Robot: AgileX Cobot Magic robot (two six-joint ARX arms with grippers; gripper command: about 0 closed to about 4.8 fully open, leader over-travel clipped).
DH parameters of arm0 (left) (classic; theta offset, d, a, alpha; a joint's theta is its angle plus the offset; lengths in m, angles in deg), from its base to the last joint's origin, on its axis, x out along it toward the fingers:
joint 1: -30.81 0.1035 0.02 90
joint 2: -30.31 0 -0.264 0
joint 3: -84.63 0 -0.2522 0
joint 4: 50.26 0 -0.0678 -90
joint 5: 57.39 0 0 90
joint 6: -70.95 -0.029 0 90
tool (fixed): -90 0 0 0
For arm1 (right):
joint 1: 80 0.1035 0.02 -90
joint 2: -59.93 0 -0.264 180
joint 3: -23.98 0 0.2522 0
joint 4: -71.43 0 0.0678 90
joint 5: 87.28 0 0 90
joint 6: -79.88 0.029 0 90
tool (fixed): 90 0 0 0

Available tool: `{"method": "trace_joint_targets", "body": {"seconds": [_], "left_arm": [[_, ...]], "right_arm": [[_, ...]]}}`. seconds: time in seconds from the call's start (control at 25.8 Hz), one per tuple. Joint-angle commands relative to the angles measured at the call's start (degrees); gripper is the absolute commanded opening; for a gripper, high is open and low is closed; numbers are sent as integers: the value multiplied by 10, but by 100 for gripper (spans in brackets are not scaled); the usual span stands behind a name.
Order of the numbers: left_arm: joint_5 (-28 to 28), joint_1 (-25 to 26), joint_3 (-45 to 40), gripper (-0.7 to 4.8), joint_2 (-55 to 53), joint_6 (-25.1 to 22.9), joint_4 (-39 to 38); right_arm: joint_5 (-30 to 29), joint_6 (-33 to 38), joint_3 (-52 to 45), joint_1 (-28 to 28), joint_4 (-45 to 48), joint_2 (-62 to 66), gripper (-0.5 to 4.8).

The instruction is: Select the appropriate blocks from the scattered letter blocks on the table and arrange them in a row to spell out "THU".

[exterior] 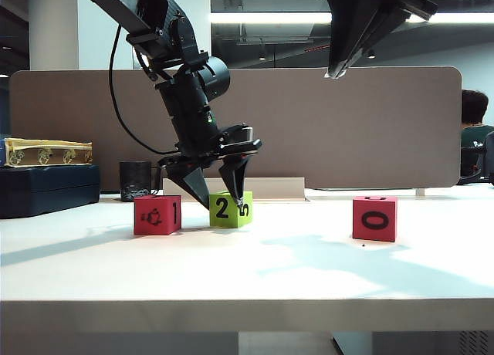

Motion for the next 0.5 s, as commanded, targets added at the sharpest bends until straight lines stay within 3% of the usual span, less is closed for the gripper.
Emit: {"method": "trace_joint_targets", "body": {"seconds": [0.04,0.35,0.5], "left_arm": [[0,-1,4,299,8,0,-26],[0,-2,4,296,13,-3,-29],[1,-2,4,351,13,-5,-19]], "right_arm": [[-2,1,2,1,5,-3,-5],[-2,1,2,1,4,-3,-5],[-2,1,2,1,-2,-3,-5]]}}
